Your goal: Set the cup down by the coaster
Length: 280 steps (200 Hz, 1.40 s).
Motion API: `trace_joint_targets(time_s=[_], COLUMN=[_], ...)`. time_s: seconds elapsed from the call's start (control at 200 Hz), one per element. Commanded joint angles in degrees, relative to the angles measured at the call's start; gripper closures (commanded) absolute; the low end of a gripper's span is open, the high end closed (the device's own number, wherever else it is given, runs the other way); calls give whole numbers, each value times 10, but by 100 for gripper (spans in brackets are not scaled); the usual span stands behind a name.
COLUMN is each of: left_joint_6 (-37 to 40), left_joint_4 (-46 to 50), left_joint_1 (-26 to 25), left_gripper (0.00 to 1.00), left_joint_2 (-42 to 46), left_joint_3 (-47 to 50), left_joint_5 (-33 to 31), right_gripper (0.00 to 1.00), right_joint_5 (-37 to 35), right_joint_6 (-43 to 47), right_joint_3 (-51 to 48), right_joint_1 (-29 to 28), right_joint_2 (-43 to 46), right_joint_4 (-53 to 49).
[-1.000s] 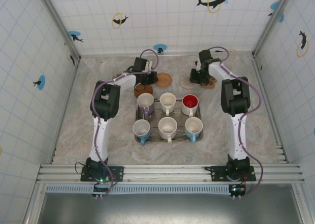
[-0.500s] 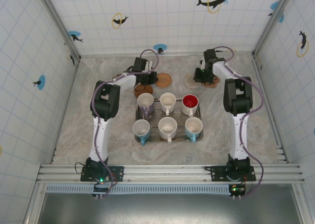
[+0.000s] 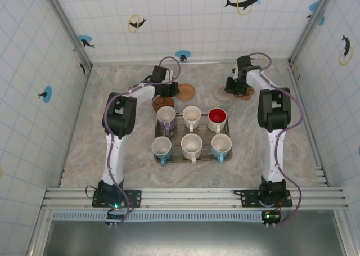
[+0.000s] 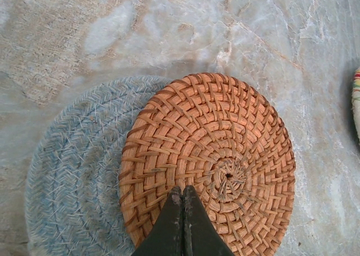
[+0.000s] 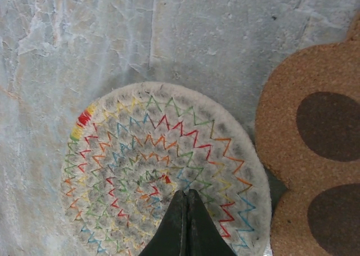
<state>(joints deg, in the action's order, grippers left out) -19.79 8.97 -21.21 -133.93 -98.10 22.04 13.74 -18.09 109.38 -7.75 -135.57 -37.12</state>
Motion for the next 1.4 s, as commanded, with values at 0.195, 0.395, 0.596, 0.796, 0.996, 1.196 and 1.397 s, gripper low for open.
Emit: trace_joint_targets(time_s=[0.195,0.395,0.596,0.796,0.996,1.196,1.397], left_joint_6=[-4,-3,8,32,61,50,41], left_joint_4=[42,46,68,94,159,153,136], left_joint_1=[6,6,1,1,4,17,25], left_gripper=[100,100,100,100,100,100,100], left_joint_2=[13,27,57,111,104,70,34], left_joint_3=[10,-4,-53,-35,-42,-44,-51], left_joint_5=[-14,3,16,-21,-105,-100,-86], right_gripper=[100,100,100,97,93,93,95], right_joint_5=[-15,-4,3,27,47,58,55], right_joint_6=[8,1,-9,-13,-30,-59,-70], right_joint_3=[29,83,159,212,258,283,282], right_joint_1=[12,5,-32,-92,-146,-166,-169], right_joint_2=[13,15,3,-32,-86,-128,-150], right_joint_4=[-47,-61,-75,-80,-70,-52,-52])
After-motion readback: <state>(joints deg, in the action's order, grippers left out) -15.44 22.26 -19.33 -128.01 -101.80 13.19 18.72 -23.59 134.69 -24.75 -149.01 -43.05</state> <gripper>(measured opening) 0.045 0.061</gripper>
